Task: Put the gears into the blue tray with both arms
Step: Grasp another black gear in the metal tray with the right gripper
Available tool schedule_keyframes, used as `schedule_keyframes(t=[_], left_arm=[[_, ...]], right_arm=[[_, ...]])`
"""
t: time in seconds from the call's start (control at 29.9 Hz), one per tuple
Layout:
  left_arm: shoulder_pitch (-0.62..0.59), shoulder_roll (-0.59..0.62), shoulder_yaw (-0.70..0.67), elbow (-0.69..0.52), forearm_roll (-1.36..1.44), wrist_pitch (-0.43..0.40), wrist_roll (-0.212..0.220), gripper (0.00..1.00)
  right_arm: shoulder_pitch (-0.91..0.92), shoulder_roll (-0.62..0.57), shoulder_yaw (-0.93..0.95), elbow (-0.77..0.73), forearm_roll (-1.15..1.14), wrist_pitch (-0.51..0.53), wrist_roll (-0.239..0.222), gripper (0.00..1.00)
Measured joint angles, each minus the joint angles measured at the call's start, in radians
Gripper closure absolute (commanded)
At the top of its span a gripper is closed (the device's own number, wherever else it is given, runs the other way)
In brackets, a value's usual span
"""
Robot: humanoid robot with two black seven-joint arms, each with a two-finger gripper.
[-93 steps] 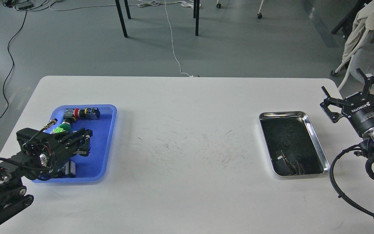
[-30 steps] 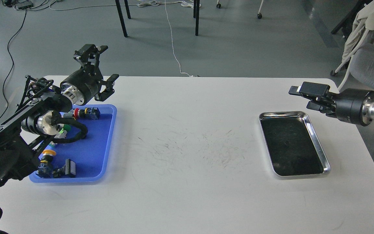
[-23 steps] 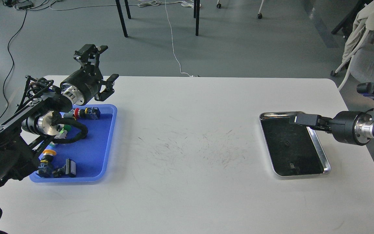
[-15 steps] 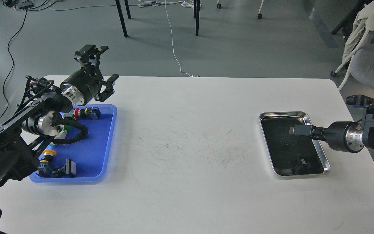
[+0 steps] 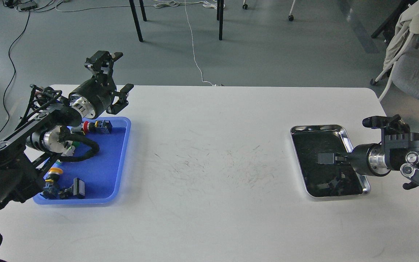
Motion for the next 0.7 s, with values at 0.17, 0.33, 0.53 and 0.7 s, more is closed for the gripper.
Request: schedule_keyframes(t=[0.17,0.33,0.53,0.7], left_arm=[[0.000,0.000,0.000,0.000,0.000,0.006,0.000,0.02],[0.000,0.000,0.000,0.000,0.000,0.008,0.000,0.02],[0.000,0.000,0.000,0.000,0.000,0.009,0.000,0.02],[0.000,0.000,0.000,0.000,0.000,0.010,0.000,0.02]], right_arm=[[0.006,0.036,-0.030,-0.023,-0.001,0.000,-0.001,0.07],[0.020,0.061,-0.042,-0.039,-0.008,0.000,-0.001,0.13],[0.043,0.074,-0.051,-0.062,-0.021,0.000,-0.001,0.29],[0.068,0.075,-0.088,-0.067,-0.026,0.000,0.001,0.33]])
